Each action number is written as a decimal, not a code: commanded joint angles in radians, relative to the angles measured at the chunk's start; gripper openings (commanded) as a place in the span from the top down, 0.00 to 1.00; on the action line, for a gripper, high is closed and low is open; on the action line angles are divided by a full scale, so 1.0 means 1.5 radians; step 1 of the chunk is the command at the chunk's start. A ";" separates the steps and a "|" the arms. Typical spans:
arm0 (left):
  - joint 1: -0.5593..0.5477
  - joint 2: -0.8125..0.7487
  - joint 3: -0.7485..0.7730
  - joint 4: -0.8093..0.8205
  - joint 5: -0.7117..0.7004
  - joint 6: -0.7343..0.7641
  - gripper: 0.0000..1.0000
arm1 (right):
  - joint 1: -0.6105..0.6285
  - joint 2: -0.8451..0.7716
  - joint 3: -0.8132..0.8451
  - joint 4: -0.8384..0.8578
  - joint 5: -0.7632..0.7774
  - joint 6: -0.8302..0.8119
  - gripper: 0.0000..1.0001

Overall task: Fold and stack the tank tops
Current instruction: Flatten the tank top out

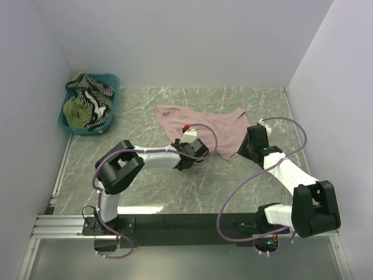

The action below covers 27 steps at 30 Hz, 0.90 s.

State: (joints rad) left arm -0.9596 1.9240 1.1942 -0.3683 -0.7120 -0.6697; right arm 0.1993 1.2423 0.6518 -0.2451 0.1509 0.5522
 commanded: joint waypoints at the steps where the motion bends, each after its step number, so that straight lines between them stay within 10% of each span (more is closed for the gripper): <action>1: -0.004 0.021 0.034 0.015 -0.046 0.022 0.58 | 0.009 0.001 0.006 0.019 0.000 0.000 0.61; 8: -0.004 0.023 0.035 0.022 -0.063 0.016 0.69 | 0.015 0.000 0.003 0.017 0.000 0.002 0.62; 14: 0.005 -0.011 0.019 0.011 -0.089 0.004 0.99 | 0.038 0.003 0.001 0.013 -0.003 0.007 0.62; 19: 0.018 -0.086 0.001 0.009 -0.062 0.004 0.99 | 0.054 0.005 -0.009 0.010 0.003 0.013 0.61; 27: 0.134 -0.246 -0.093 0.064 0.205 -0.023 0.99 | 0.075 0.020 -0.025 0.015 0.007 0.025 0.59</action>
State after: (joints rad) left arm -0.8097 1.6314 1.1095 -0.3233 -0.6014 -0.6708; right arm 0.2970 1.2591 0.6212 -0.2398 0.1448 0.5743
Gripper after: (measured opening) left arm 0.015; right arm 0.406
